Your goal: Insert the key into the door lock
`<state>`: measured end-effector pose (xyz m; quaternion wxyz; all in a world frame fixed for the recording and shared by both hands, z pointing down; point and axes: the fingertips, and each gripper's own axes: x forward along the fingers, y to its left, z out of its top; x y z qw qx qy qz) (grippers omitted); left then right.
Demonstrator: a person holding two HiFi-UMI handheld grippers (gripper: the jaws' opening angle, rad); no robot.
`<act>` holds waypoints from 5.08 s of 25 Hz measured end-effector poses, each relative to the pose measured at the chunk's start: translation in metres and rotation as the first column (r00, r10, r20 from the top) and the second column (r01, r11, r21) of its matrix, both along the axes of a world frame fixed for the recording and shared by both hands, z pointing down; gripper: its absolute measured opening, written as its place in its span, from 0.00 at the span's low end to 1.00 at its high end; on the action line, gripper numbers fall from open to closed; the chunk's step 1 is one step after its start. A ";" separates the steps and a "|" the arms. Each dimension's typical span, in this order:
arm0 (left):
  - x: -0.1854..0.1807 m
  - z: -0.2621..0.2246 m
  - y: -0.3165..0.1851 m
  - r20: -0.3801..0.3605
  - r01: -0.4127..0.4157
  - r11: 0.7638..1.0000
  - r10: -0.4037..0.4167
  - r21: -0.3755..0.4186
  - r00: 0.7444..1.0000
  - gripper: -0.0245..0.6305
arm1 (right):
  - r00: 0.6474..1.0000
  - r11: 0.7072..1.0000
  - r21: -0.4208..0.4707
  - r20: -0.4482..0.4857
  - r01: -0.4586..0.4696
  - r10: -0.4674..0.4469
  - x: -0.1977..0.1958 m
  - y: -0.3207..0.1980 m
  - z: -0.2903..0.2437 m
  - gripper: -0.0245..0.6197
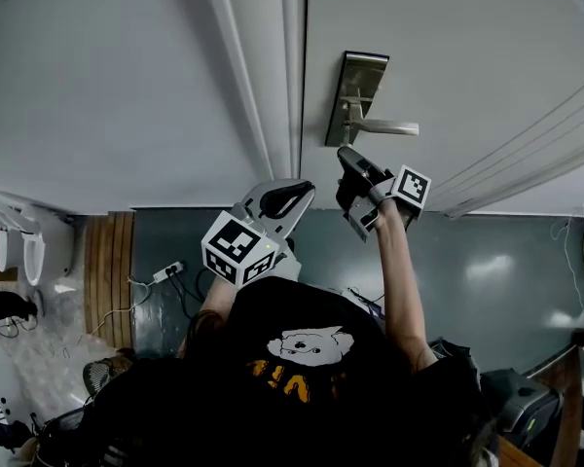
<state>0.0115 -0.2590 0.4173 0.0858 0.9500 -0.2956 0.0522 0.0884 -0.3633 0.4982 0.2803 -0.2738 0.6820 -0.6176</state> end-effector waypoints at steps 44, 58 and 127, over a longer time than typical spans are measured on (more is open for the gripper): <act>0.005 0.008 -0.002 0.021 0.025 0.999 -0.024 -0.037 0.999 0.07 | 0.975 0.999 -0.026 0.219 -0.036 0.040 0.013 -0.039 -0.004 0.08; 0.005 0.009 0.009 0.027 0.066 0.996 -0.065 -0.061 0.998 0.07 | 0.995 0.995 -0.004 -0.019 -0.100 0.100 0.025 -0.011 -0.001 0.11; -0.052 0.017 0.254 -0.013 -0.010 0.992 0.008 -0.125 1.000 0.07 | 0.883 0.990 0.136 -0.458 -0.046 0.104 -0.057 0.361 -0.023 0.07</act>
